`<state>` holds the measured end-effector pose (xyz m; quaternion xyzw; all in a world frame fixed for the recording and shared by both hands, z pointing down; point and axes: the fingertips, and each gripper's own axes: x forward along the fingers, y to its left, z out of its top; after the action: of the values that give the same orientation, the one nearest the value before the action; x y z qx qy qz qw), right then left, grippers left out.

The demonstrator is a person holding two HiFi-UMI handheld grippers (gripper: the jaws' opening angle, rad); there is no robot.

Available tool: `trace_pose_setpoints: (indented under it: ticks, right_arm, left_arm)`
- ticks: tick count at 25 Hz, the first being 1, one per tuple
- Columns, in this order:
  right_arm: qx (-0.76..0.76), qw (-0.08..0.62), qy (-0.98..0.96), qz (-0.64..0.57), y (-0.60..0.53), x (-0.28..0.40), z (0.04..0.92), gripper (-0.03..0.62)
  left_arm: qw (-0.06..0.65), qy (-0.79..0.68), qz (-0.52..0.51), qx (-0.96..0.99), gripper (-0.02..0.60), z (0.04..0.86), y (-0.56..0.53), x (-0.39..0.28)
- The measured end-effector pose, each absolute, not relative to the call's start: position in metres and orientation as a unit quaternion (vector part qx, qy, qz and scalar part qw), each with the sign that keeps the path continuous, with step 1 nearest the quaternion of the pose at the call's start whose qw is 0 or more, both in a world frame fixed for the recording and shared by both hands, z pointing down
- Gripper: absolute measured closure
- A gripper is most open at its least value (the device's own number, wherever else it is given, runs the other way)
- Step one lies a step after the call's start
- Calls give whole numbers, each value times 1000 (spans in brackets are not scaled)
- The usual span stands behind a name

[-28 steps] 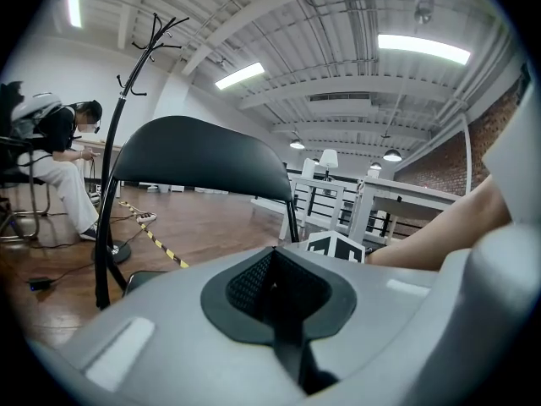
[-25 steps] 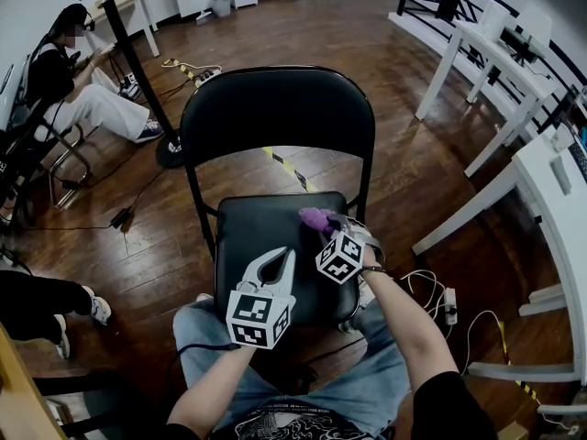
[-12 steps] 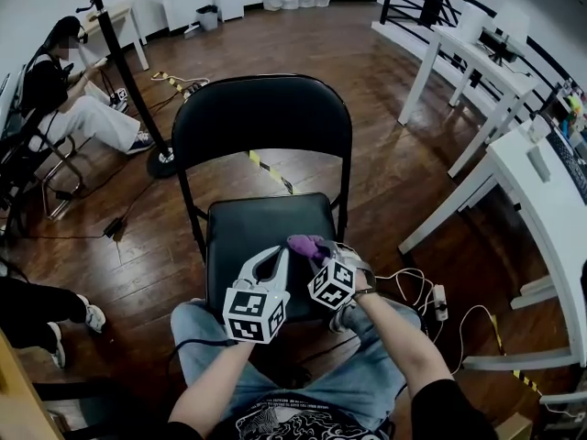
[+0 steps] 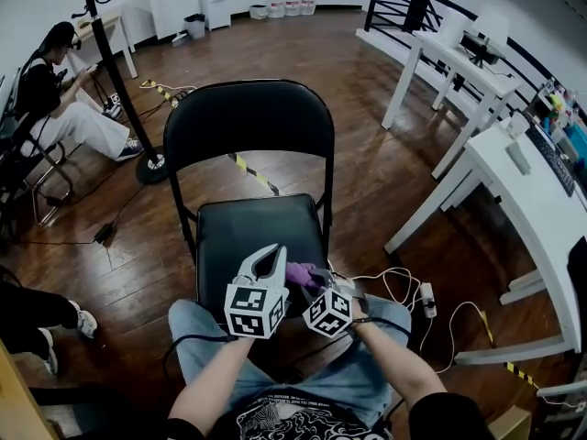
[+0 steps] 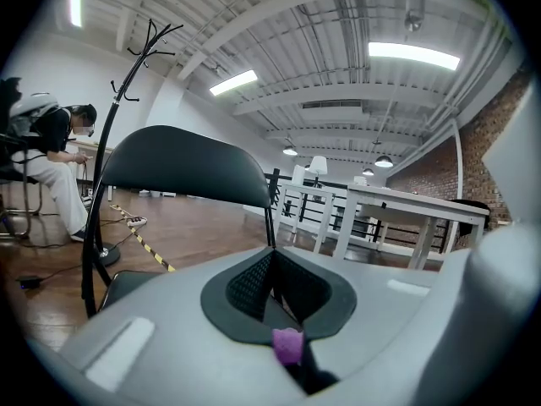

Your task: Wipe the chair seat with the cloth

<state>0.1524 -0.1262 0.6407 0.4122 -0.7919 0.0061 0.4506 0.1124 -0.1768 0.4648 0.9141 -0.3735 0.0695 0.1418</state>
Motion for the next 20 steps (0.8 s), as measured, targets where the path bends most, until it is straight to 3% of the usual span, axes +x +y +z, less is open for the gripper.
trace_pose_setpoints:
  ticks: [14, 20]
  right_arm:
    - [424, 439, -792, 28, -83, 145, 640, 507]
    - [464, 382, -798, 44, -97, 139, 606, 507]
  left_arm:
    - [136, -374, 62, 915, 578, 459, -165, 105]
    - [135, -381, 60, 913, 578, 455, -159, 97]
